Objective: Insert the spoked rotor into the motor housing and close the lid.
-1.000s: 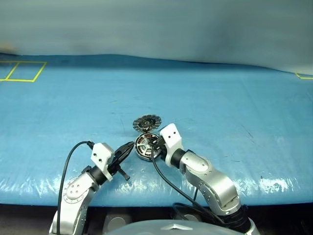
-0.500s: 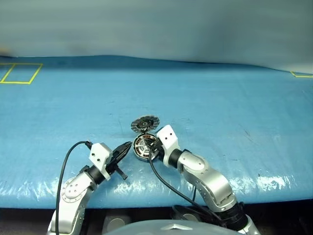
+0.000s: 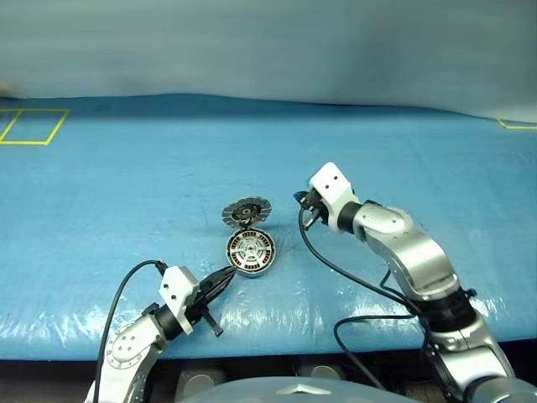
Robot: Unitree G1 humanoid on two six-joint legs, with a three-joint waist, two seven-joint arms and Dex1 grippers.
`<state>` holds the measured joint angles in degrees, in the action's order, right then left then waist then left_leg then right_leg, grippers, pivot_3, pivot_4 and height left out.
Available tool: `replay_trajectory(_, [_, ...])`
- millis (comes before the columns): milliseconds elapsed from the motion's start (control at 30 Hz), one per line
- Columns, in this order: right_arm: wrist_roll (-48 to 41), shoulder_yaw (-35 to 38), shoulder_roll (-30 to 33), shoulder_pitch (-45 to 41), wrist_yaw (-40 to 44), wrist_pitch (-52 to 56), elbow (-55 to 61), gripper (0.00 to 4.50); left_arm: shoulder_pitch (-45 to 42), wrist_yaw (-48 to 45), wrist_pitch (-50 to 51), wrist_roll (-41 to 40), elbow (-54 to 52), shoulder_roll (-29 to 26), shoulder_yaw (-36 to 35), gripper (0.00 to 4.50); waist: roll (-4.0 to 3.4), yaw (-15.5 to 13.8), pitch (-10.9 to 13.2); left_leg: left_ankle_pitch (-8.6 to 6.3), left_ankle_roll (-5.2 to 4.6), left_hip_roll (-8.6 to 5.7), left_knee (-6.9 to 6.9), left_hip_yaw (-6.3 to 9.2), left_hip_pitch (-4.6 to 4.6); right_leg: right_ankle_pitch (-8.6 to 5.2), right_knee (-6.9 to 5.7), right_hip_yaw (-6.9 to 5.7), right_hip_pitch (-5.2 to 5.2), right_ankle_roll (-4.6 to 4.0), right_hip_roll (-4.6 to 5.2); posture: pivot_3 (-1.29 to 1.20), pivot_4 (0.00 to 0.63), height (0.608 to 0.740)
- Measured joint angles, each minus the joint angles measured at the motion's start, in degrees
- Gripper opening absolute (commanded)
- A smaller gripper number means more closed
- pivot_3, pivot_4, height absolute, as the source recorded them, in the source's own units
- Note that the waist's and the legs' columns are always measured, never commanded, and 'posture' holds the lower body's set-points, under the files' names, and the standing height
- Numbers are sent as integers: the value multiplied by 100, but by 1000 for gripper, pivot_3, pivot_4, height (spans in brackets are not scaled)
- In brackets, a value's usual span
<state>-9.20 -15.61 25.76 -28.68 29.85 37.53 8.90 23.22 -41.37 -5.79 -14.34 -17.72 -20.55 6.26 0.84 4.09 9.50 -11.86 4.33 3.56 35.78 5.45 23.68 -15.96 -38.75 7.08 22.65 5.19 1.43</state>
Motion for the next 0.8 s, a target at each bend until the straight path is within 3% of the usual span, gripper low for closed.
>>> replay_trajectory(167, [192, -244, -456, -944, 953, -1531, -2061, 0, -256, -114, -572, 44, 712, -5, -55, 50, -4, 1, 5, 0, 0, 0, -22, 0, 0, 19, 4, -2, 1, 20, 0, 0, 150, 740])
replay_trajectory(367, [-249, -152, -1034, -1502, 2160, -1826, -3295, 0, -398, -112, -779, 47, 964, 4, -75, 50, -16, -5, 12, 0, 0, 0, -32, 4, -3, 33, 4, -4, 1, 2, -1, 0, 150, 740])
replay_trajectory(633, [-899, -115, -944, -1429, 3723, -1122, -3187, 0, -349, 14, -680, 18, 975, 34, -62, 50, -33, -13, 18, 1, 0, 0, -29, 4, -8, 18, 3, -4, -1, 27, -1, 0, 150, 740])
replay_trajectory(800, [-1065, -155, -797, -872, 3970, -702, -2365, 0, -317, 43, -596, -3, 903, 36, -47, 50, -34, -19, 18, 0, 1, 0, -31, 4, -6, 17, 4, -4, 0, 28, -1, 0, 150, 740])
